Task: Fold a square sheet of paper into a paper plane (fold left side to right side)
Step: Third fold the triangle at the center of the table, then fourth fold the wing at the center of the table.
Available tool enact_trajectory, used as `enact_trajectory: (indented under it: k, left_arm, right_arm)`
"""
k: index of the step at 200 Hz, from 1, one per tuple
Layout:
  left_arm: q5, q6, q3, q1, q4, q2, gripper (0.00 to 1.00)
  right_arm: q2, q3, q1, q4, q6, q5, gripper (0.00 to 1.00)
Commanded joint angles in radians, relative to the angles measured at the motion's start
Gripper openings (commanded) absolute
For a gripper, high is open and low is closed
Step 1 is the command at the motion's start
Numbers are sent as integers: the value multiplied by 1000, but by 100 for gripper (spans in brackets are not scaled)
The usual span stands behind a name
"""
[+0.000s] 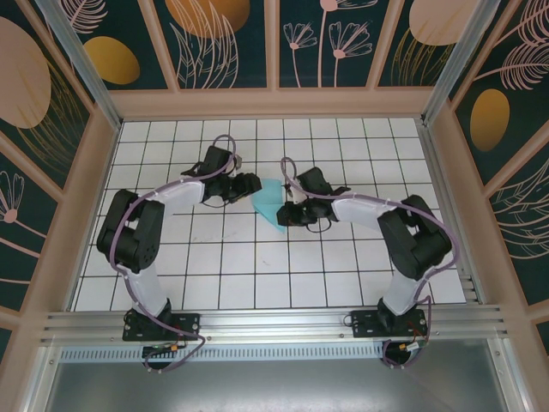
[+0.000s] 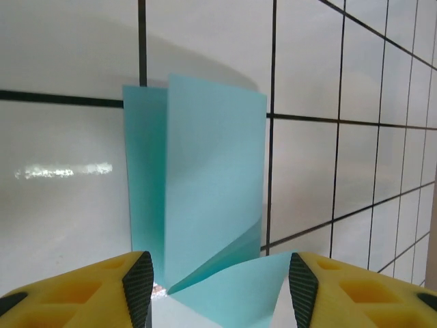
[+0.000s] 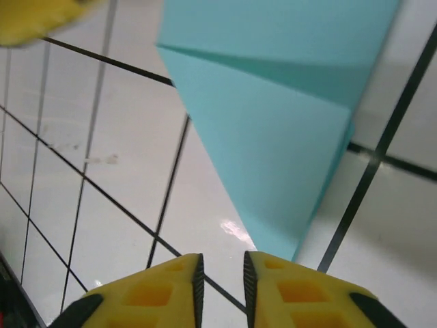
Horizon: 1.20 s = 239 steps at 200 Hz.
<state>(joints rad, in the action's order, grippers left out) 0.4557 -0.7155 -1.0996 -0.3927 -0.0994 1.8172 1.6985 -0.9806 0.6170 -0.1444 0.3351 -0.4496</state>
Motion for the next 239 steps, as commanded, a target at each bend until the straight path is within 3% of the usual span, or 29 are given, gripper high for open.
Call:
enact_trajectory:
  k: [1, 32, 93, 191, 239]
  left_arm:
    - [34, -31, 50, 0, 38, 7, 58]
    - [47, -47, 54, 0, 67, 51, 57]
    - [75, -67, 23, -12, 95, 90, 51]
    - [94, -108, 3, -44, 121, 99, 21]
    - [109, -120, 3, -55, 125, 88, 17]
  right_arm:
    - [-66, 0, -5, 0, -55, 104, 32]
    - [-98, 3, -5, 20, -67, 188, 39]
    - [-87, -5, 61, -6, -109, 343, 42]
    - [21, -66, 210, -17, -160, 545, 51]
    - [94, -119, 262, -64, -183, 661, 52]
